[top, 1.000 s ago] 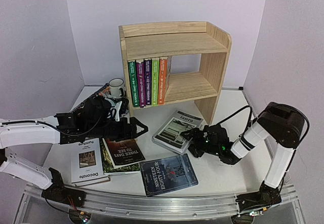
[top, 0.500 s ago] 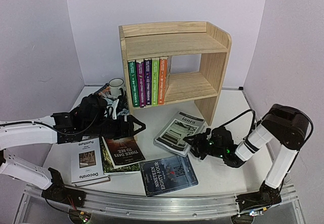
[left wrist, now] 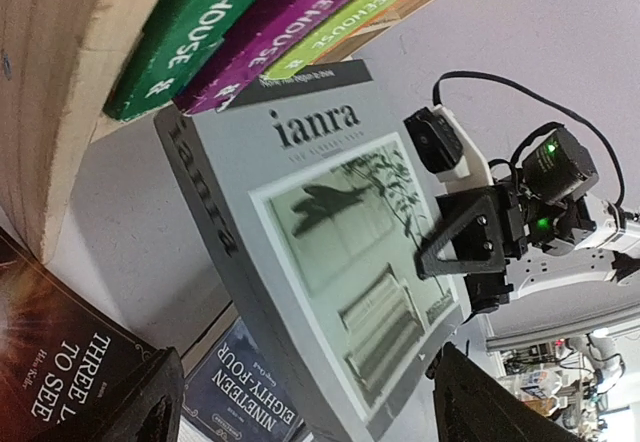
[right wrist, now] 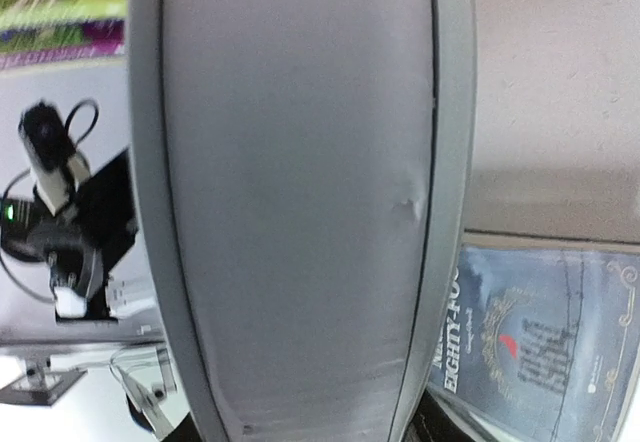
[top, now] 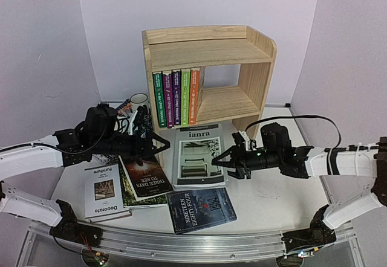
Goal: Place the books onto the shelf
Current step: Pass from the right arm to the left
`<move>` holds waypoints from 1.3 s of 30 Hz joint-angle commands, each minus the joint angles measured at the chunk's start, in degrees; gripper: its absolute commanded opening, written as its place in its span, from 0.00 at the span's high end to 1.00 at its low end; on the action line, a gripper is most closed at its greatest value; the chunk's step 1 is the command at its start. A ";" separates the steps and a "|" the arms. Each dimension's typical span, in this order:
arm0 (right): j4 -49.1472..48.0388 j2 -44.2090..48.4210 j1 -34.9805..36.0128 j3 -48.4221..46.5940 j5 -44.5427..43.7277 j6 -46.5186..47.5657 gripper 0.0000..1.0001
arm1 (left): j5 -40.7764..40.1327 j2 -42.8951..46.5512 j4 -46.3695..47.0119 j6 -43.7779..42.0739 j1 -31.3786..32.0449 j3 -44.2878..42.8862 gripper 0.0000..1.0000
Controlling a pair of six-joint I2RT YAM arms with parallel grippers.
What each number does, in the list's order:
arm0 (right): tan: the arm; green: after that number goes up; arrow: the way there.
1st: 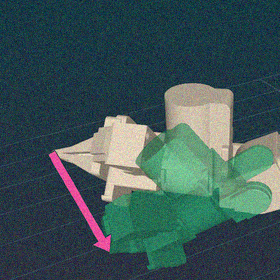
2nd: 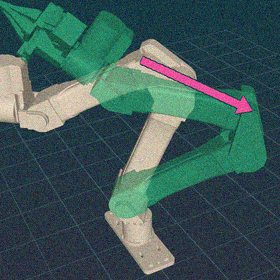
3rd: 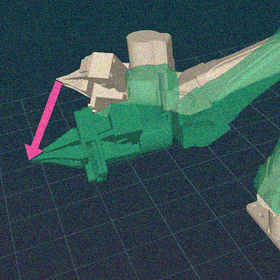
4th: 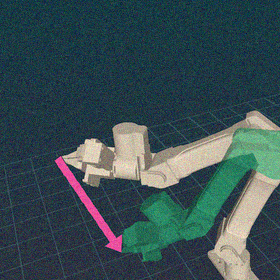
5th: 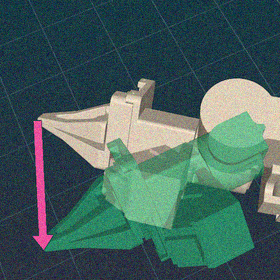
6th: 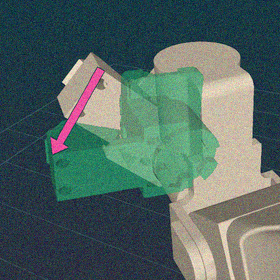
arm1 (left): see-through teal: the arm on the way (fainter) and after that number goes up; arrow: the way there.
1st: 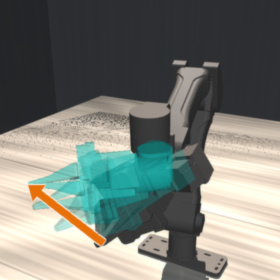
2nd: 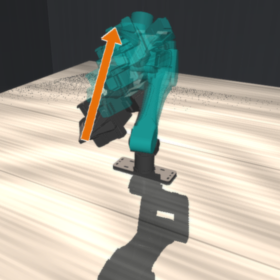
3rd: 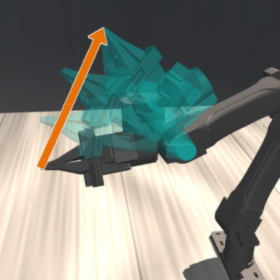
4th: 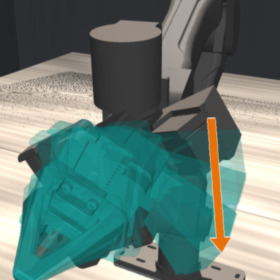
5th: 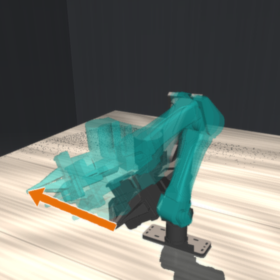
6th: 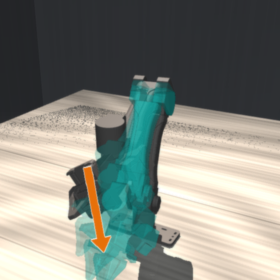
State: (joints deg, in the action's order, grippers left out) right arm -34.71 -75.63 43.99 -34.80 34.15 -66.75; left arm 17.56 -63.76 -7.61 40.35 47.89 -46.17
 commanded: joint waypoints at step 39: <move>26.07 -2.73 7.42 -19.28 31.21 32.62 0.59 | 45.95 -4.59 6.33 -2.19 -7.11 -1.09 0.26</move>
State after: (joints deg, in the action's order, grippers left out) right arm -8.02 -76.72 51.07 -49.72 60.78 -38.00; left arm 57.88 -69.42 -3.95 36.54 41.12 -44.98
